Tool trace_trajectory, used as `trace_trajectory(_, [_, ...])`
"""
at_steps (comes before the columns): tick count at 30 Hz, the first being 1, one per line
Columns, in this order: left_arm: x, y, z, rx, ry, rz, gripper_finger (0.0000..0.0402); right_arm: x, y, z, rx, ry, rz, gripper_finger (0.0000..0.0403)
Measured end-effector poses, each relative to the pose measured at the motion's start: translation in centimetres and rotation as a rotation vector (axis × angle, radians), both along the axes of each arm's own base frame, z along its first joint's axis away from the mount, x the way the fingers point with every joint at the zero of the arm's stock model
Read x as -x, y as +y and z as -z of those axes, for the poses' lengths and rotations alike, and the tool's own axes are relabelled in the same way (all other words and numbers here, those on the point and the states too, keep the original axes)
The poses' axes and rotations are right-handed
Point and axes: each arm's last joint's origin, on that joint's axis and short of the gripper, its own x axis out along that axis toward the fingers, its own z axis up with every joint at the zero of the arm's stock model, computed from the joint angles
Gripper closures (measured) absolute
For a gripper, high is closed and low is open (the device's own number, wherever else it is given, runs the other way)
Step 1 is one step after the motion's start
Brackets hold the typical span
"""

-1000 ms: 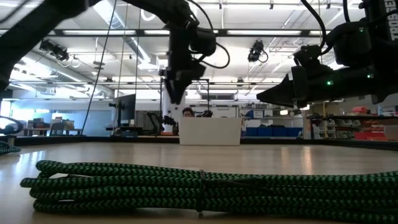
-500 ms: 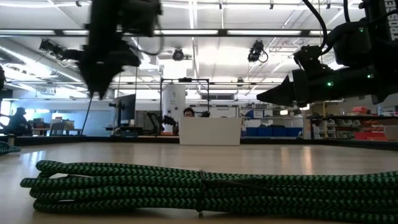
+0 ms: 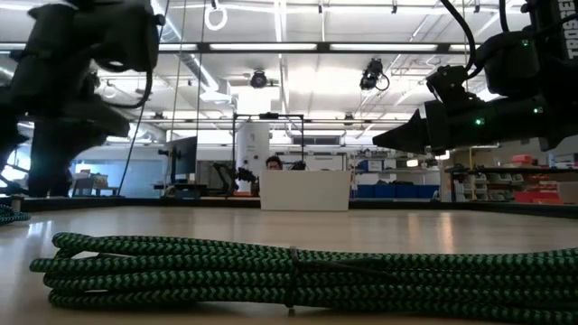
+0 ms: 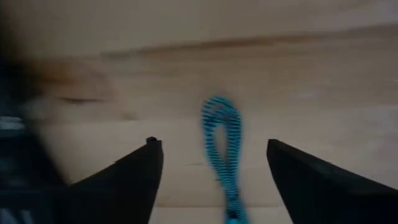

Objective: Pick and place USB-C Cables
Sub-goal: Put the light blue charger cable into the white bin

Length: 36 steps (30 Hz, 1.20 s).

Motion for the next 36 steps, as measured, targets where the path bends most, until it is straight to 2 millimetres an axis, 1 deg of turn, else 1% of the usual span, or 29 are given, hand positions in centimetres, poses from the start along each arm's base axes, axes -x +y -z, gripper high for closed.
trace_trajectory(2, [-0.1,-0.5,0.8,0.041,-0.048,-0.031,0.0096,0.0,0.0,0.0,0.000,0.000,0.000,0.0255])
trace_trajectory(5, [0.5,-1.0,2.1,0.099,-0.052,-0.075,0.0092,0.0,0.0,0.0,0.000,0.000,0.000,0.0255])
trace_trajectory(8, [0.8,-1.3,3.1,0.126,-0.073,-0.088,0.0106,0.0,0.0,0.0,0.000,0.000,0.000,0.0255])
trace_trajectory(11, [1.0,-1.3,3.5,0.135,-0.082,-0.097,0.0134,0.0,0.0,0.0,0.000,0.000,0.000,0.0255])
trace_trajectory(13, [1.0,-1.3,3.6,0.134,-0.087,-0.081,0.0165,0.0,0.0,0.0,0.000,-0.001,-0.001,0.0255])
trace_trajectory(16, [1.0,-1.3,3.6,0.134,-0.098,-0.049,0.0226,0.0,0.0,0.0,0.000,-0.001,-0.001,0.0255])
trace_trajectory(22, [0.6,-0.8,3.5,0.122,-0.162,0.055,0.0370,0.0,0.0,0.0,0.000,-0.001,0.000,0.0255])
trace_trajectory(23, [0.5,-0.6,3.4,0.126,-0.174,0.066,0.0382,0.0,0.0,0.0,0.001,0.000,0.000,0.0255])
trace_trajectory(24, [0.4,-0.3,3.2,0.119,-0.180,0.074,0.0385,0.0,0.0,0.0,0.005,0.002,-0.001,0.0255])
trace_trajectory(28, [-0.6,1.0,2.0,0.025,-0.233,0.119,0.0375,0.0,0.0,0.0,0.015,0.007,-0.001,0.0255])
trace_trajectory(32, [-2.1,2.4,-0.2,-0.025,-0.284,0.215,0.0386,0.1,0.0,0.0,0.015,0.010,0.003,0.0255])
trace_trajectory(36, [-4.2,4.3,-3.2,-0.133,-0.401,0.342,0.0387,0.6,0.0,0.2,0.011,0.019,0.003,0.0255])
